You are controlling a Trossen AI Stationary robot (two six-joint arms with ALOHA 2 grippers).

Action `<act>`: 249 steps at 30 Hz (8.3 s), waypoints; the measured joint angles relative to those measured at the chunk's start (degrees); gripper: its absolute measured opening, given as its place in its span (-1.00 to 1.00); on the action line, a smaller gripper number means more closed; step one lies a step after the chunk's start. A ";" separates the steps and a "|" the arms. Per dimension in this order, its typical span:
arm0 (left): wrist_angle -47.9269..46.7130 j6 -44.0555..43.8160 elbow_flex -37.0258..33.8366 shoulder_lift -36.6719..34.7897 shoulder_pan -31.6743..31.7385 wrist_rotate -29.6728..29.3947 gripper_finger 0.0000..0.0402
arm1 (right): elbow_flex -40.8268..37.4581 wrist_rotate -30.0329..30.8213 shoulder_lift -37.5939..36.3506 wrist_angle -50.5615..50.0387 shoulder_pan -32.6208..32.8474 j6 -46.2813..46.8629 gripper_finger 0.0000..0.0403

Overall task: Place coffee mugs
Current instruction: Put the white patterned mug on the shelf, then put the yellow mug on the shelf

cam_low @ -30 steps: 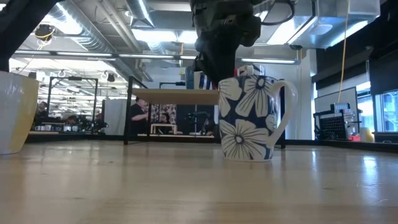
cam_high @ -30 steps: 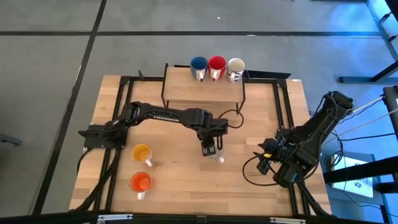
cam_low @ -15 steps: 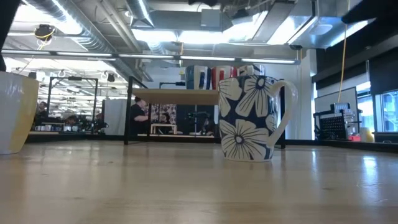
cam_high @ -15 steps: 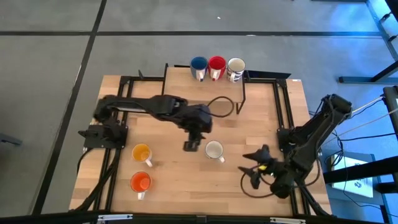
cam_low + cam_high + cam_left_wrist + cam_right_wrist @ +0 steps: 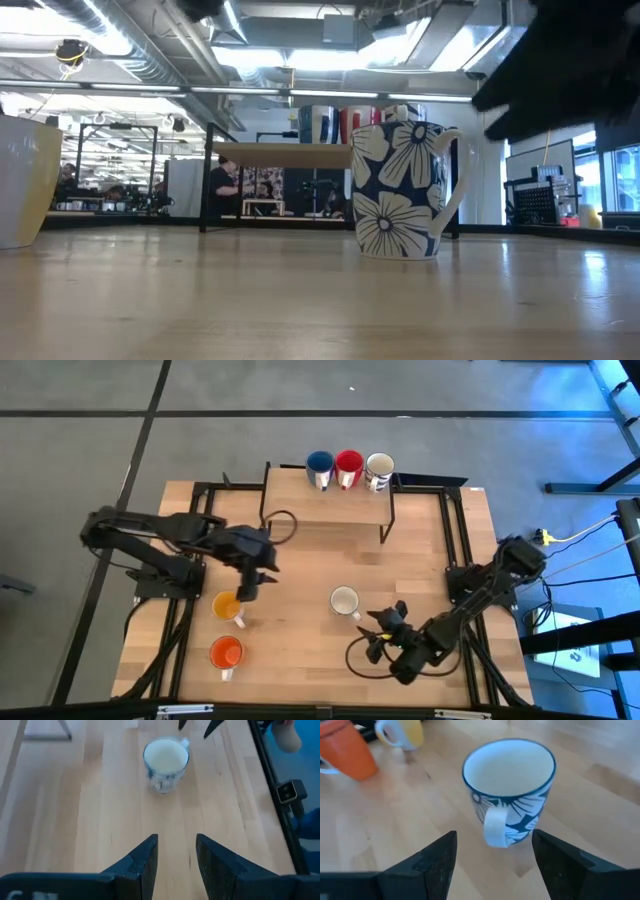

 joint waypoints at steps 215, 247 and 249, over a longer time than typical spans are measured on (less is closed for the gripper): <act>-7.52 -45.02 -36.62 -12.88 -14.27 -1.29 -0.45 | 30.88 -11.48 5.32 -21.32 -17.55 -20.08 -0.08; 3.16 -14.73 -17.74 9.95 -1.75 -2.81 -0.94 | 30.88 -0.42 14.51 -12.23 -8.76 -8.11 -0.08; 4.15 -12.40 -15.97 12.43 -1.20 -2.77 -0.94 | 30.88 -0.13 15.20 -12.96 -8.01 -6.27 -0.08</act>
